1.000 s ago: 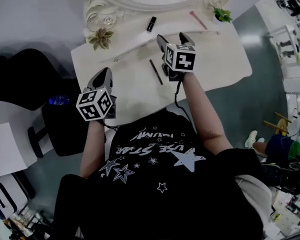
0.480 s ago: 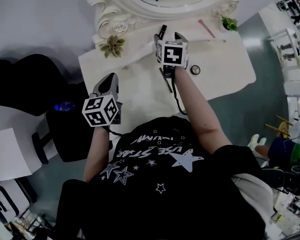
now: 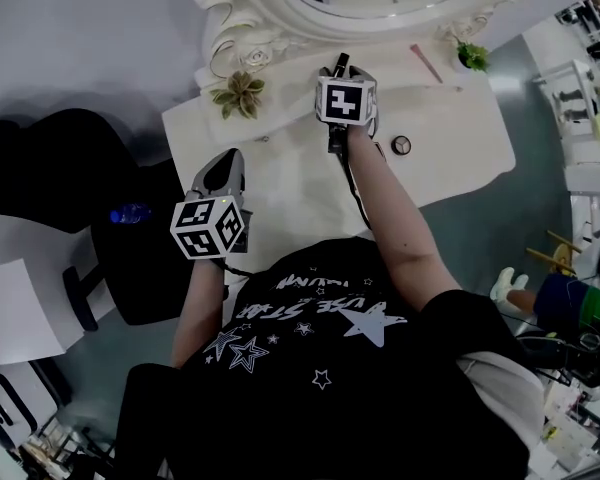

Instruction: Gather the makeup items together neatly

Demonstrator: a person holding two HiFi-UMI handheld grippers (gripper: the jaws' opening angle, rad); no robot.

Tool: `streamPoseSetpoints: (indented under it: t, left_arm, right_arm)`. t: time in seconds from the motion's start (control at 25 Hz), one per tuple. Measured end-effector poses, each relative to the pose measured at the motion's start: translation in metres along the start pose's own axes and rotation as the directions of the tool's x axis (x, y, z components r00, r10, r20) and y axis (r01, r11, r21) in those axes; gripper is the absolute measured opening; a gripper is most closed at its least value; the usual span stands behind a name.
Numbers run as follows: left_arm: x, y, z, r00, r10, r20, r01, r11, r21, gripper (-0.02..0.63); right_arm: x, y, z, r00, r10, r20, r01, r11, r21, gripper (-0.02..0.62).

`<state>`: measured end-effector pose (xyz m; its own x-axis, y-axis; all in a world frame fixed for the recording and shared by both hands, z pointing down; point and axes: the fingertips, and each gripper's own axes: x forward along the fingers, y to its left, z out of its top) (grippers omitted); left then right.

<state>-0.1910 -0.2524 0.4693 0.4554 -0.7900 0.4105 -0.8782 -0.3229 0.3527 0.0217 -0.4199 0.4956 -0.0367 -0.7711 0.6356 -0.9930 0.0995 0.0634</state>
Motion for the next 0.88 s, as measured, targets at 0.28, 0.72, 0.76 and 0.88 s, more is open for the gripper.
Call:
streamPoseSetpoints:
  t: [0.28, 0.72, 0.76, 0.88]
  left_arm:
    - [0.005, -0.001, -0.006, 0.999, -0.044, -0.017, 0.044, 0.999, -0.026, 0.002]
    - [0.008, -0.023, -0.006, 0.997, -0.074, -0.038, 0.074, 0.997, 0.012, 0.002]
    - [0.008, -0.027, -0.005, 0.997, -0.069, -0.034, 0.07, 0.997, 0.021, 0.002]
    - [0.009, -0.041, -0.002, 0.998, -0.054, -0.023, 0.055, 0.997, 0.047, 0.002]
  right_arm:
    - [0.001, 0.008, -0.001, 1.0, -0.016, -0.016, 0.016, 1.0, 0.011, 0.163]
    - [-0.028, -0.008, 0.004, 0.999, -0.007, 0.037, 0.006, 0.999, 0.036, 0.127]
    - [-0.034, -0.015, 0.004, 0.999, -0.006, 0.046, 0.005, 0.999, 0.04, 0.129]
    - [-0.048, -0.034, 0.002, 0.997, 0.01, 0.072, -0.014, 0.998, 0.06, 0.127]
